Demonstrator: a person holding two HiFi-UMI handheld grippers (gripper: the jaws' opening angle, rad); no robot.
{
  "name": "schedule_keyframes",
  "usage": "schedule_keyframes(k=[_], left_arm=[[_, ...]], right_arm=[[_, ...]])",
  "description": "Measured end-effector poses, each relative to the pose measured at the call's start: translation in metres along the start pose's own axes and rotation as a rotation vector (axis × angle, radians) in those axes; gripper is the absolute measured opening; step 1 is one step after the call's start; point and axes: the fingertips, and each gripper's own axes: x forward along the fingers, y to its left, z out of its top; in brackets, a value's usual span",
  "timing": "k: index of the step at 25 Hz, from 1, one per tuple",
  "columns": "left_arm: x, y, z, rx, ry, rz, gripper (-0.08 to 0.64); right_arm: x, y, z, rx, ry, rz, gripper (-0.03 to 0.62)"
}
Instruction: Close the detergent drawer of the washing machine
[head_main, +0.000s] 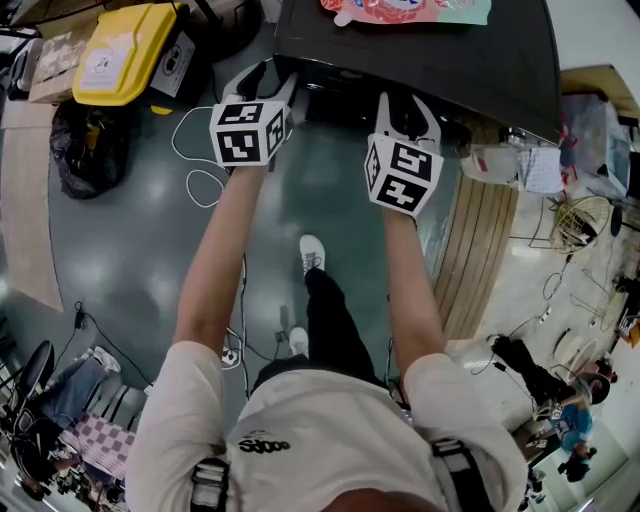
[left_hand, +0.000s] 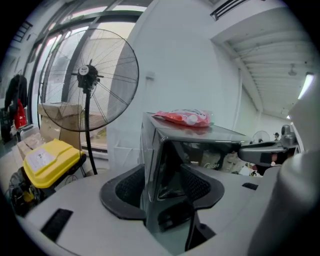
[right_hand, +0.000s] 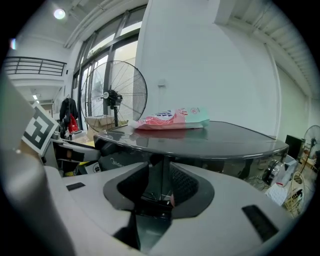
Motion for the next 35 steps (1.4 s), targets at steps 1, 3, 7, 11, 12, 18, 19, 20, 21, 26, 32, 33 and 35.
schedule_keyframes(k=[1,3,7,11,12,18,19,20,21,26,32,33,35], left_arm=[[0.002,0.0,0.001,0.0,0.0,0.0,0.221],[0.002,0.0,0.001,-0.01,-0.018,0.0,0.221],[0.0,0.001,0.001,-0.024,-0.021,0.001,0.224],[-0.005,0.009,-0.003,-0.045,0.018,0.023,0.258],[-0.008,0.01,-0.004,-0.038,0.033,0.034,0.256],[-0.057,-0.013,-0.014,0.012,0.112,-0.031,0.177],[-0.07,-0.018,-0.013,0.019,0.111,-0.038,0.165],[-0.085,-0.022,-0.011,0.024,0.105,-0.042,0.146],[-0.101,-0.026,-0.008,0.029,0.095,-0.043,0.125],[-0.186,-0.06,0.008,0.069,0.044,-0.084,0.026],[-0.286,-0.122,0.022,0.181,-0.009,-0.148,0.018],[-0.301,-0.129,0.025,0.198,-0.021,-0.151,0.018],[-0.331,-0.139,0.032,0.221,-0.049,-0.152,0.018]], right_arm=[[0.0,-0.001,0.0,0.002,-0.001,0.0,0.127],[0.001,-0.002,0.0,0.003,-0.004,0.006,0.115],[-0.001,-0.002,0.001,0.016,0.009,0.009,0.115],[-0.007,-0.002,0.003,0.032,0.042,0.025,0.115],[-0.012,-0.002,0.005,0.032,0.045,0.027,0.115],[-0.062,-0.009,0.01,-0.036,0.069,0.021,0.114],[-0.075,-0.011,0.012,-0.044,0.067,0.021,0.107],[-0.089,-0.012,0.014,-0.048,0.063,0.022,0.098],[-0.103,-0.013,0.017,-0.05,0.056,0.025,0.086],[-0.182,-0.014,0.036,-0.067,0.023,0.067,0.006],[-0.277,0.0,0.055,-0.126,-0.013,0.17,0.006],[-0.292,0.005,0.057,-0.141,-0.018,0.186,0.006],[-0.319,0.016,0.062,-0.172,-0.027,0.207,0.006]])
